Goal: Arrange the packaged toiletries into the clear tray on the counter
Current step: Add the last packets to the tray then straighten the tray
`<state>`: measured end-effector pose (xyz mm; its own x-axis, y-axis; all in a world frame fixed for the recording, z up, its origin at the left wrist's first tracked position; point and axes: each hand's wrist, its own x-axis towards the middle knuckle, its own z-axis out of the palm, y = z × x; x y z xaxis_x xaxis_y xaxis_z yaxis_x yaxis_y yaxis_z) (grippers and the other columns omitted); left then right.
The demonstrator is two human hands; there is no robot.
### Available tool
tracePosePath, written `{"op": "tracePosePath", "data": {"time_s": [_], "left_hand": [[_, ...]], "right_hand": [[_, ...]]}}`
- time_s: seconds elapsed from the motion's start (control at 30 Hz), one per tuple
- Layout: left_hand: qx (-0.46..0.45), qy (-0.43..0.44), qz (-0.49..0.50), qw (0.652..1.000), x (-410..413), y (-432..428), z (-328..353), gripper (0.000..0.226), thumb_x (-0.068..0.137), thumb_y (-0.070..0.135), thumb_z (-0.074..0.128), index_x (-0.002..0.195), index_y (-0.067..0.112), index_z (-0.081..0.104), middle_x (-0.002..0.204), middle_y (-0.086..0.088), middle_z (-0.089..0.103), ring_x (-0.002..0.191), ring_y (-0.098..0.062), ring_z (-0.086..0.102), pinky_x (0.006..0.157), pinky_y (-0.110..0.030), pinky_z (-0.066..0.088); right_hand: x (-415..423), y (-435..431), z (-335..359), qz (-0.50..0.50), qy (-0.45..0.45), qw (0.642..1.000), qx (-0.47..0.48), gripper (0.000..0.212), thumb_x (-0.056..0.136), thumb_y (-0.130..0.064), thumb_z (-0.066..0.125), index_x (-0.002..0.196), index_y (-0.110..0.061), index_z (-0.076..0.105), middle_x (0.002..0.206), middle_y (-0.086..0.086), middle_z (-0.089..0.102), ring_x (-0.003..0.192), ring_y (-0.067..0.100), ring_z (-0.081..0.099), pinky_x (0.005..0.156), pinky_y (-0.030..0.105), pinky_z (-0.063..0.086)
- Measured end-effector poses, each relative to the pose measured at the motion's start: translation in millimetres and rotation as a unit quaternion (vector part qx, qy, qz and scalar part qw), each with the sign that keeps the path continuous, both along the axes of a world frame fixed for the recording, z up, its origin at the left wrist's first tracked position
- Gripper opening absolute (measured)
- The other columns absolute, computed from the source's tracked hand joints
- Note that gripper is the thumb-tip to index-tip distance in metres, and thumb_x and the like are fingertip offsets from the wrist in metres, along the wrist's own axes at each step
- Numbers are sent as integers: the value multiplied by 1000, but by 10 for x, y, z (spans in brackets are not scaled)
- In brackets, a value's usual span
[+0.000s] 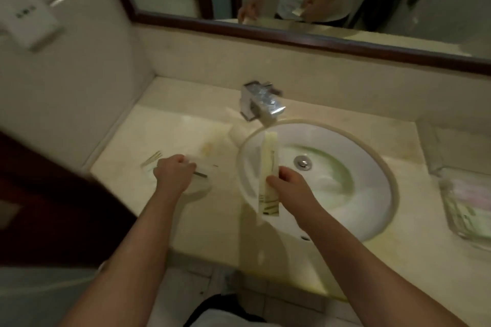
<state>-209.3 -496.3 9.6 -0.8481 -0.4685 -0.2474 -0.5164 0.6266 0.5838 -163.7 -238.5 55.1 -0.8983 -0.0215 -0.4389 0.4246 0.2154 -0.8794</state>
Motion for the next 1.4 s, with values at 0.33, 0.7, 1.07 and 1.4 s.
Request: {"op": "tracePosePath", "data": {"time_s": [0.33,0.7,1.07,1.4], "left_hand": [[-91,-91,98,987,-223,-599,-415,27,87,33,57,100,14,70,128,-10,41,111,-33,40,85,-40,46],[210,12,-111,971,-352,5,41,7,74,8,74,70,13,71,67,-4,63,63,-16,56,63,-27,44],[261,36,-323,909,-85,2544,429,10,77,10,72,75,3,66,68,-13,63,60,-13,54,62,-28,44],[293,-17,-363,884,476,4729,410,11,81,11,69,80,1,65,70,-14,60,65,-18,54,64,-32,45]], "right_hand": [[-393,-694,-158,73,-25,997,-17,19,89,-14,55,100,-21,70,99,-1,75,93,19,70,81,36,56],[-496,-250,-99,-19,-34,999,-15,21,88,-10,50,94,-13,69,100,17,73,93,32,70,85,47,54],[227,1642,26,-146,30,989,-9,15,87,-22,67,100,-22,75,96,-1,77,92,18,72,84,37,57],[972,3632,-44,-244,48,968,30,10,86,-21,69,84,-31,72,89,2,77,84,18,73,79,44,61]]}}
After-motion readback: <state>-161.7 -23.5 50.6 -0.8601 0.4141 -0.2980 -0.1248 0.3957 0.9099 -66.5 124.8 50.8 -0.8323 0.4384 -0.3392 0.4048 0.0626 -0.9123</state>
